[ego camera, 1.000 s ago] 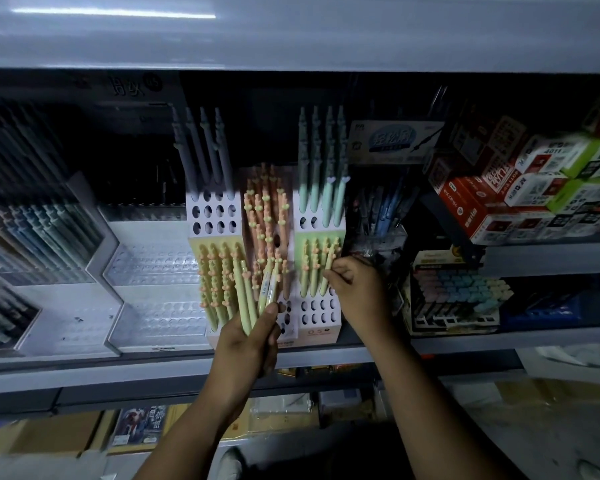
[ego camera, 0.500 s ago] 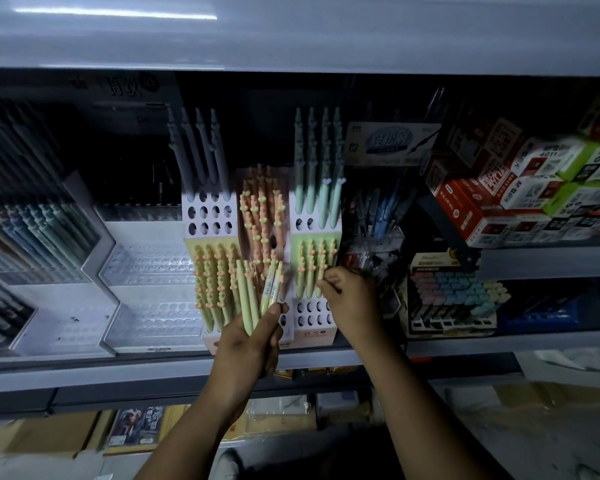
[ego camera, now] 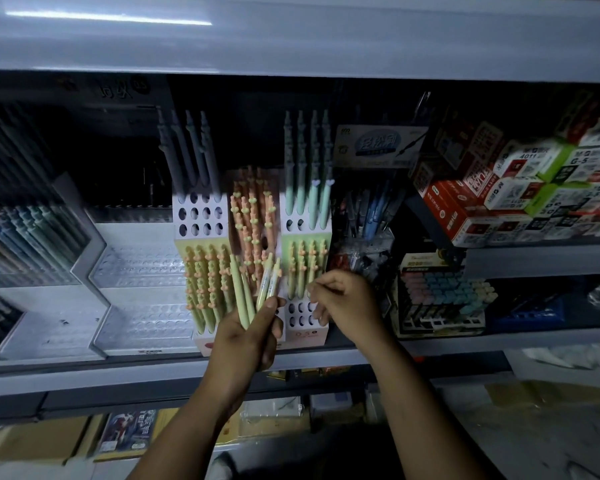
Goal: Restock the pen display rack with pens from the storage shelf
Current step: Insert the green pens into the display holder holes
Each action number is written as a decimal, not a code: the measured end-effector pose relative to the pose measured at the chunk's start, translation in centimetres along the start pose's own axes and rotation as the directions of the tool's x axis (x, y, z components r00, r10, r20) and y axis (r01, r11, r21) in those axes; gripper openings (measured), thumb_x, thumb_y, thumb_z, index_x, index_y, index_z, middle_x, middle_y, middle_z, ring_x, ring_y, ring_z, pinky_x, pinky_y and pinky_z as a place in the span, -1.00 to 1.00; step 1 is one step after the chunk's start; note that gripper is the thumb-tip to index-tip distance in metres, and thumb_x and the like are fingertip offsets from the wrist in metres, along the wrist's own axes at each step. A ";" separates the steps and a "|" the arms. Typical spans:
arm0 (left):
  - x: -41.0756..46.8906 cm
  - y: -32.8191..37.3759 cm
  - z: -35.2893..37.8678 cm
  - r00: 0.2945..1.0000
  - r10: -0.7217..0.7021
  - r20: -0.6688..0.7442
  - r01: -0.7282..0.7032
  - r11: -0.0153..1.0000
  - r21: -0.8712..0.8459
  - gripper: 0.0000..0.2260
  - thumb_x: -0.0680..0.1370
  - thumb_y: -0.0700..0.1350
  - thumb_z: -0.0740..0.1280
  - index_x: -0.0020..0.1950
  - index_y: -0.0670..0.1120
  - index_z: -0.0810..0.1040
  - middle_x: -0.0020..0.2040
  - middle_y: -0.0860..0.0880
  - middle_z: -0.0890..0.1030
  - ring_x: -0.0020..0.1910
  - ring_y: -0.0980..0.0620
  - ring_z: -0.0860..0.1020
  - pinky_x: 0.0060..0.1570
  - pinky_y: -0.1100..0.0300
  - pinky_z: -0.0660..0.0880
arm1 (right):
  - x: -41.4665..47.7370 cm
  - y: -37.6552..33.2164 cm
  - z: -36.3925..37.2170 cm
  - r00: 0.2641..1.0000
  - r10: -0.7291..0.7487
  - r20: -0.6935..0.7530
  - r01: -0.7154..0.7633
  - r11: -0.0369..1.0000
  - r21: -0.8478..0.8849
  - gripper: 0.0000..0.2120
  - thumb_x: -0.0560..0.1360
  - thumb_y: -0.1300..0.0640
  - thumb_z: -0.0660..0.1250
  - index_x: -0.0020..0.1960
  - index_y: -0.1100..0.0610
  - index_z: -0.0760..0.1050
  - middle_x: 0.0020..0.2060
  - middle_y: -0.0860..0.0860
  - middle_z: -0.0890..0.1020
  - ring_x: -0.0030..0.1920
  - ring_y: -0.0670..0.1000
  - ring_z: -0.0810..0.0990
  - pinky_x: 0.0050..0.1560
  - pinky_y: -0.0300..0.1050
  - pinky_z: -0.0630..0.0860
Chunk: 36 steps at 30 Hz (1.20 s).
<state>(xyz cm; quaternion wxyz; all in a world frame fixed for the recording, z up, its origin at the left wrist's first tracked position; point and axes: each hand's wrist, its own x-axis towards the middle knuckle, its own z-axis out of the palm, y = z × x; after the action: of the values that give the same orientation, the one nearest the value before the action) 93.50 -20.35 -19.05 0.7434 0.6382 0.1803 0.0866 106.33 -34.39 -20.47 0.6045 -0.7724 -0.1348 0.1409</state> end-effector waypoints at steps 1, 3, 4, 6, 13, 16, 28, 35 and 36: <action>0.0 -0.1 0.2 1.000 0.003 0.005 -0.003 1.000 -0.008 -0.58 0.66 0.05 0.31 -0.30 -0.19 0.52 -0.48 -0.18 0.30 -0.53 -0.01 0.20 -0.48 0.23 0.20 | -0.4 -0.6 0.1 0.999 -0.009 0.043 0.005 0.997 0.076 -0.91 0.60 0.23 0.37 -0.07 0.21 0.60 -0.29 0.12 0.66 -0.41 0.08 0.59 -0.41 -0.10 0.50; 0.0 -0.3 0.4 1.000 0.010 0.002 -0.010 1.000 -0.016 -0.58 0.65 0.04 0.33 -0.27 -0.24 0.52 -0.47 -0.20 0.30 -0.52 -0.02 0.19 -0.47 0.20 0.19 | -1.2 -1.4 0.3 0.995 -0.053 0.090 0.040 0.989 0.145 -0.86 0.62 0.18 0.35 -0.07 0.20 0.61 -0.27 0.11 0.66 -0.38 0.13 0.57 -0.43 -0.10 0.48; 0.0 -0.5 0.5 1.000 0.019 -0.005 -0.019 1.000 -0.017 -0.57 0.65 0.03 0.34 -0.24 -0.29 0.51 -0.49 -0.19 0.29 -0.52 -0.02 0.19 -0.48 0.20 0.19 | -1.5 -1.7 0.4 0.992 -0.075 0.102 0.058 0.986 0.154 -0.84 0.64 0.15 0.33 -0.06 0.19 0.62 -0.28 0.07 0.65 -0.38 0.12 0.56 -0.43 -0.10 0.47; -0.1 -0.7 0.7 0.999 0.045 -0.020 -0.046 0.999 -0.014 -0.57 0.64 0.01 0.35 -0.19 -0.35 0.49 -0.51 -0.18 0.28 -0.53 -0.03 0.18 -0.48 0.19 0.19 | -2.0 -2.3 0.6 0.988 -0.090 0.126 0.067 0.982 0.176 -0.81 0.65 0.11 0.31 -0.02 0.20 0.63 -0.29 0.01 0.65 -0.39 0.09 0.53 -0.45 -0.11 0.44; -0.6 -0.4 0.9 0.999 0.046 -0.005 -0.046 0.998 -0.033 -0.58 0.67 0.01 0.29 -0.18 -0.33 0.56 -0.52 -0.18 0.30 -0.55 -0.02 0.19 -0.50 0.21 0.18 | -2.3 -2.0 1.2 0.977 -0.076 0.198 0.049 0.989 0.140 -0.87 0.58 0.07 0.42 0.11 -0.01 0.68 -0.35 0.17 0.62 -0.38 0.10 0.50 -0.41 -0.10 0.44; -0.8 -0.4 0.6 0.999 0.017 0.028 -0.017 1.000 -0.013 -0.55 0.67 0.06 0.29 -0.19 -0.30 0.59 -0.51 -0.18 0.32 -0.52 -0.03 0.20 -0.47 0.19 0.17 | -2.4 -2.1 1.2 0.980 -0.060 0.192 0.034 0.990 0.137 -0.91 0.59 0.11 0.41 0.05 -0.01 0.68 -0.38 -0.03 0.62 -0.39 -0.02 0.48 -0.41 -0.18 0.42; -1.1 -1.1 -0.1 0.995 -0.102 -0.019 0.100 0.990 -0.099 -0.62 0.62 0.04 0.37 -0.07 -0.32 0.58 -0.39 -0.17 0.32 -0.50 -0.01 0.26 -0.49 0.21 0.18 | -1.5 -2.0 0.0 0.975 -0.163 -0.150 0.194 0.954 0.229 -0.89 0.66 0.20 0.28 -0.02 0.18 0.53 -0.35 0.01 0.61 -0.41 0.05 0.56 -0.43 -0.08 0.51; -1.4 -0.7 -0.3 0.996 -0.091 -0.003 0.089 0.983 -0.162 -0.69 0.68 0.06 0.24 0.02 -0.03 0.73 -0.39 -0.02 0.22 -0.50 0.07 0.13 -0.44 0.18 0.05 | 0.0 -0.1 -1.2 0.955 -0.206 -0.213 0.202 0.979 -0.041 -0.89 0.67 0.13 0.27 0.02 0.12 0.53 -0.27 0.03 0.67 -0.24 0.04 0.69 -0.14 0.08 0.65; -1.4 -0.6 -0.3 0.996 -0.087 -0.006 0.085 0.983 -0.160 -0.69 0.68 0.08 0.23 0.03 0.00 0.74 -0.38 -0.02 0.24 -0.50 0.07 0.13 -0.44 0.19 0.06 | 0.1 0.1 -1.2 0.951 -0.214 -0.223 0.198 0.976 -0.091 -0.88 0.67 0.12 0.26 0.04 0.15 0.54 -0.24 0.04 0.67 -0.23 0.00 0.69 -0.12 0.04 0.65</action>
<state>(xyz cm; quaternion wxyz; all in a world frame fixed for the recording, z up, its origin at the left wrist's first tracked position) 92.06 -20.64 -19.44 0.7940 0.5676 0.2050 0.0730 106.88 -35.47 -20.26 0.6011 -0.7851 -0.1480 -0.0184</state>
